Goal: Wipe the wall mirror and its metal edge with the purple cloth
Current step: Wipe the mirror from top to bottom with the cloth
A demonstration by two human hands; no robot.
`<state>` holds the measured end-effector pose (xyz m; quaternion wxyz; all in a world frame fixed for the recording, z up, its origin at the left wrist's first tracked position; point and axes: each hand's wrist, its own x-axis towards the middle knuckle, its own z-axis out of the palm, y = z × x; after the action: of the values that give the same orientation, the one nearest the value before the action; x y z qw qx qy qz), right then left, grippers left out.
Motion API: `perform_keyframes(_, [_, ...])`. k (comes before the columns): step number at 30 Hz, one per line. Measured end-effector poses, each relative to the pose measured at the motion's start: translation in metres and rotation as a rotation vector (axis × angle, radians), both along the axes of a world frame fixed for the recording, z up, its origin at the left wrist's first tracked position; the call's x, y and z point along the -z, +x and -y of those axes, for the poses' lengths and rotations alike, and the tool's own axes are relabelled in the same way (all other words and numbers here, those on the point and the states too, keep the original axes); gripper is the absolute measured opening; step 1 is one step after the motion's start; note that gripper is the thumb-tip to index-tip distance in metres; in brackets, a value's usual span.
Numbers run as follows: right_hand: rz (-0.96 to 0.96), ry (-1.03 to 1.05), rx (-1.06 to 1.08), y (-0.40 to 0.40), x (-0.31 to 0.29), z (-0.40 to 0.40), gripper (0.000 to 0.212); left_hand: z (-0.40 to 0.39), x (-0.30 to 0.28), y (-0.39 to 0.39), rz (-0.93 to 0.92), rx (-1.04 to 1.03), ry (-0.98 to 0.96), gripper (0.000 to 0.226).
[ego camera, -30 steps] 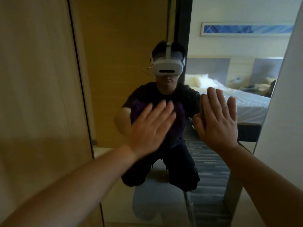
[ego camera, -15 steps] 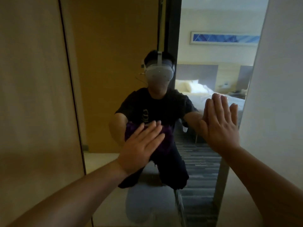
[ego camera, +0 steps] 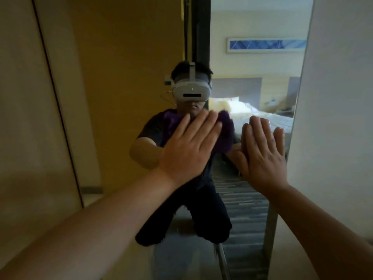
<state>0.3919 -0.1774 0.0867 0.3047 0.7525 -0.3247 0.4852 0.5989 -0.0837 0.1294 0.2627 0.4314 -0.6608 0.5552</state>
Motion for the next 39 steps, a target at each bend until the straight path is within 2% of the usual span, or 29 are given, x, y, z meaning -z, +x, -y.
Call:
perform_keyframes(5, [-0.019, 0.063, -0.028, -0.008, -0.001, -0.008, 0.063, -0.008, 0.134, 0.007, 0.104, -0.035, 0.113, 0.045])
perform_keyframes(9, [-0.005, 0.186, 0.037, -0.031, 0.017, -0.018, 0.067, -0.014, 0.171, 0.009, 0.074, -0.074, 0.171, 0.046])
perform_keyframes(15, [-0.100, 0.314, 0.157, -0.054, 0.039, -0.015, 0.067, -0.031, 0.152, 0.000, -0.005, -0.026, 0.301, 0.054])
perform_keyframes(18, [-0.115, 0.322, 0.161, -0.052, 0.038, -0.014, 0.066, -0.026, 0.119, -0.012, -0.095, 0.074, 0.243, 0.043])
perform_keyframes(21, [-0.120, 0.314, 0.177, -0.052, 0.039, -0.014, 0.065, -0.008, 0.059, -0.032, -0.197, 0.163, 0.109, 0.041])
perform_keyframes(23, [-0.131, 0.316, 0.188, -0.054, 0.039, -0.013, 0.064, 0.005, 0.011, -0.042, -0.200, 0.186, 0.022, 0.040])
perform_keyframes(26, [-0.152, 0.314, 0.206, -0.055, 0.038, -0.012, 0.065, 0.024, -0.064, -0.054, -0.176, 0.152, -0.055, 0.054])
perform_keyframes(29, [-0.151, 0.302, 0.209, -0.055, 0.039, -0.010, 0.065, 0.036, -0.112, -0.067, -0.148, 0.062, -0.093, 0.055])
perform_keyframes(33, [-0.133, 0.264, 0.190, -0.057, 0.040, -0.007, 0.066, 0.038, -0.093, -0.071, -0.112, 0.014, -0.104, 0.052])
perform_keyframes(39, [-0.063, 0.153, 0.096, -0.056, 0.043, 0.001, 0.066, 0.035, 0.010, -0.065, 0.002, 0.032, -0.030, 0.046])
